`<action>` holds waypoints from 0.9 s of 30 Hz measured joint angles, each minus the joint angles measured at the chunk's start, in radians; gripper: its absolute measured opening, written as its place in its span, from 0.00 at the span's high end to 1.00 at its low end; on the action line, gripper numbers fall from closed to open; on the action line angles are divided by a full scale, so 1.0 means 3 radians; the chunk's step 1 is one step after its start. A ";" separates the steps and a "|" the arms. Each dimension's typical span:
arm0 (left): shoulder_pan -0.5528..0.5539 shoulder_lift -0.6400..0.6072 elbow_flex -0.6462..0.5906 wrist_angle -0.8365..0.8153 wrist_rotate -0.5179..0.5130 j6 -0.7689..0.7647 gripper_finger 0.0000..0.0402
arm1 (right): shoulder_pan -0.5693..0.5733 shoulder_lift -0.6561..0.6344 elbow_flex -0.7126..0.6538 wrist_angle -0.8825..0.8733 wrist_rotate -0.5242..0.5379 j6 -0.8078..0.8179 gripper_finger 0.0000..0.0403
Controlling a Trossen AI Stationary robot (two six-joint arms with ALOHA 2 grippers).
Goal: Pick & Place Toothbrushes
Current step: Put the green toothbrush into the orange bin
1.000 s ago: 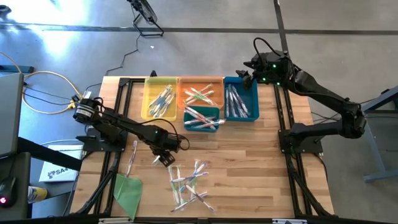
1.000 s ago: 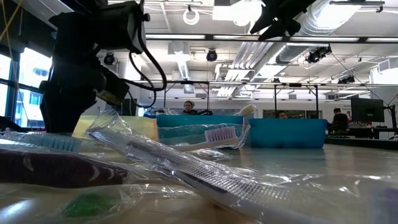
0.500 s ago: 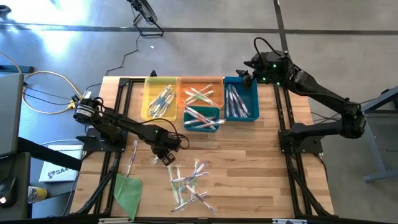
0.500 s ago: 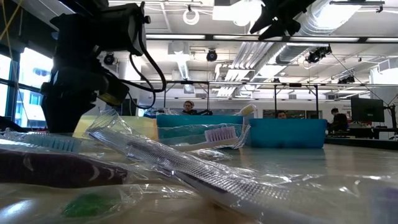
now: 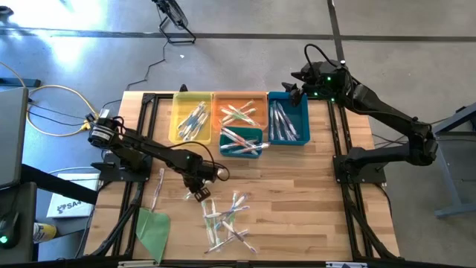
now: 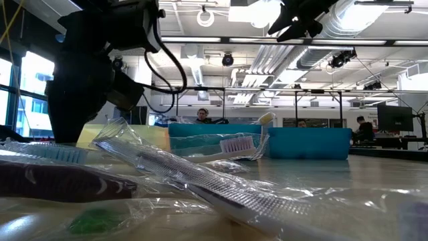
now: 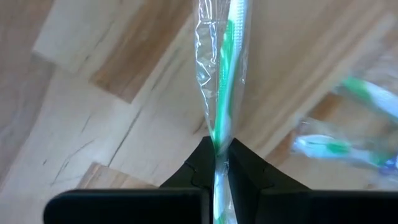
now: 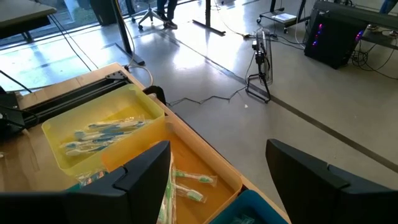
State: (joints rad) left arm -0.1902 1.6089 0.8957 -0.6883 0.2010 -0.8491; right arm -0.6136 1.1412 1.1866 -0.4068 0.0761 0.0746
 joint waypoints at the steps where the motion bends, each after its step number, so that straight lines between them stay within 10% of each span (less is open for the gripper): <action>1: 0.0000 0.0000 0.0021 -0.0013 0.0009 0.0049 0.96 | 0.0001 0.0000 0.0000 0.0000 0.0000 -0.0001 0.36; 27: 0.0647 -0.0433 0.0927 -0.0631 -0.0094 0.1552 0.96 | 0.0000 -0.0009 0.0000 -0.0003 -0.0064 0.0001 0.36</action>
State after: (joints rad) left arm 0.0037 1.4789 1.1737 -0.8776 0.1729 -0.3835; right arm -0.6136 1.1385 1.1866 -0.4076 0.0570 0.0748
